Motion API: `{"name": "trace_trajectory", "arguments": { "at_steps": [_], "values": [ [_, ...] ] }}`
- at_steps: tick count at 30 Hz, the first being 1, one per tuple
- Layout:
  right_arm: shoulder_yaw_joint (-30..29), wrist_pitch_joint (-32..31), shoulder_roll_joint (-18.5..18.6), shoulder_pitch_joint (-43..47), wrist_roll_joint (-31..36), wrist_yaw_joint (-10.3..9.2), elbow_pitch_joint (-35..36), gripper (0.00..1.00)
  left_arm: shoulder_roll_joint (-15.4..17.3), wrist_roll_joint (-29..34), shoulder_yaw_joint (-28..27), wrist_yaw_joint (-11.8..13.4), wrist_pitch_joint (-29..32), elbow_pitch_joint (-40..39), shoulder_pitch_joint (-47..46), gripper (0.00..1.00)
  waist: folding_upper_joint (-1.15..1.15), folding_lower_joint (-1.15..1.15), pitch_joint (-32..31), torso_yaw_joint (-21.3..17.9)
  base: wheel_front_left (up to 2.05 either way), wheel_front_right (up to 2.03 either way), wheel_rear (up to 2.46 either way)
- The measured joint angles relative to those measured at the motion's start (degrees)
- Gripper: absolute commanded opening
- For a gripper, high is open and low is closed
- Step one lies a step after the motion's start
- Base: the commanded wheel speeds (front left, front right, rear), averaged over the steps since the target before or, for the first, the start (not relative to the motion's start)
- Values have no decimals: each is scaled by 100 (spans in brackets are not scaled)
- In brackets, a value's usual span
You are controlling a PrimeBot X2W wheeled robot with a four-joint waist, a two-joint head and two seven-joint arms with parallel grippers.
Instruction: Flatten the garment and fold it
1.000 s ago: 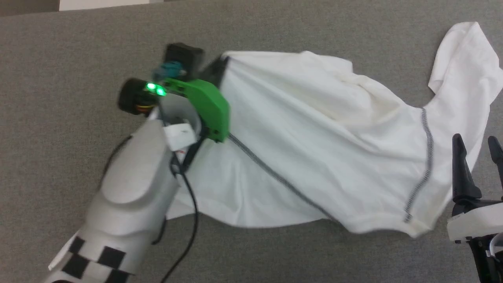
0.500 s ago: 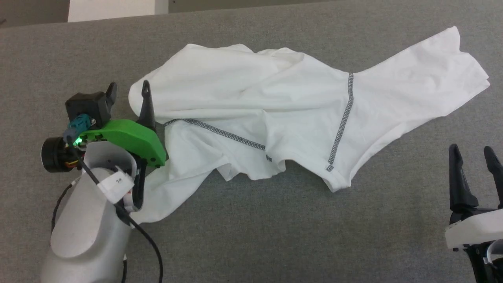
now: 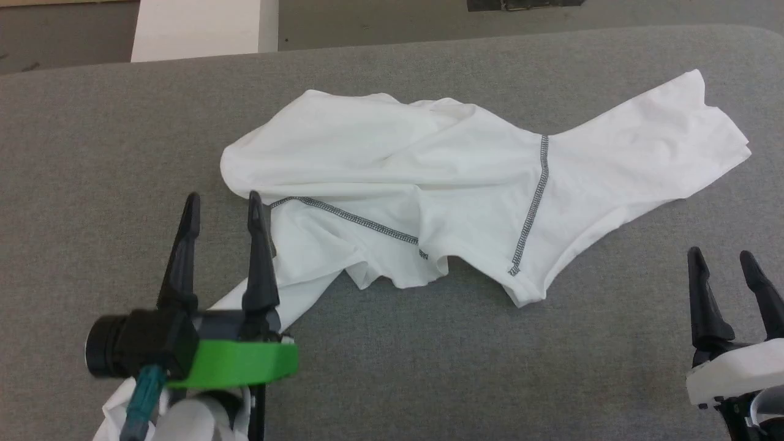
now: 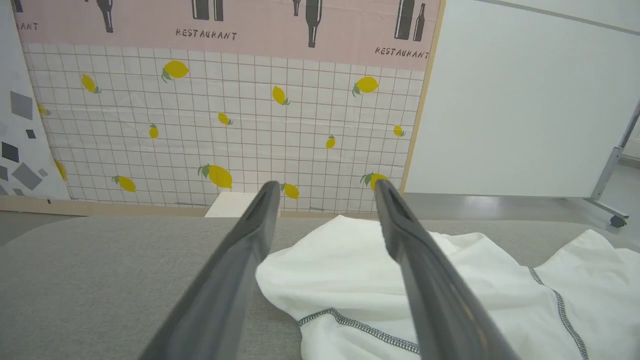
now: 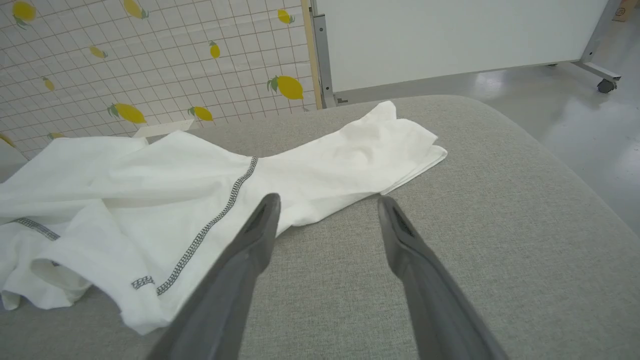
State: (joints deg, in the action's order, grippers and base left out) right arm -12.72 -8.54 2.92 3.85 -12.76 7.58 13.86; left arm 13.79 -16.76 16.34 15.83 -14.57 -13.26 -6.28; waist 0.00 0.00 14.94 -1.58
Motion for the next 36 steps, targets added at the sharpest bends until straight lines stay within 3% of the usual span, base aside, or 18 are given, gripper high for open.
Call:
{"name": "trace_trajectory", "arguments": {
  "at_steps": [5,9,14,22,34,35,36],
  "values": [
    [-27,-13,0,15,-1,0,11,100,-353,342,-85,59,-15,-434,797,100,0,0,-19,122,0,0,0],
    [-60,-402,34,-97,386,0,176,100,-550,520,-142,-130,-16,-447,920,100,0,0,-6,275,0,0,0],
    [51,-1195,567,-682,392,0,120,100,-702,679,-193,-338,-16,-412,870,100,0,0,96,391,0,0,0],
    [290,-2369,1370,-1599,205,1,-772,100,-881,804,-210,-549,-16,-224,796,100,0,0,307,544,0,0,0],
    [464,-3032,1506,-2266,-98,1,-2337,100,-1013,844,-226,-717,-16,-71,721,100,0,0,536,862,0,0,0],
    [472,-3027,1530,-2281,-115,1,-2425,80,-1017,857,-226,-727,-16,-62,711,100,0,0,557,883,0,0,0],
    [444,-3016,1550,-2314,-129,1,-2482,39,-1020,861,-227,-728,-16,-57,703,100,0,0,573,898,0,0,0]
  ]
}}
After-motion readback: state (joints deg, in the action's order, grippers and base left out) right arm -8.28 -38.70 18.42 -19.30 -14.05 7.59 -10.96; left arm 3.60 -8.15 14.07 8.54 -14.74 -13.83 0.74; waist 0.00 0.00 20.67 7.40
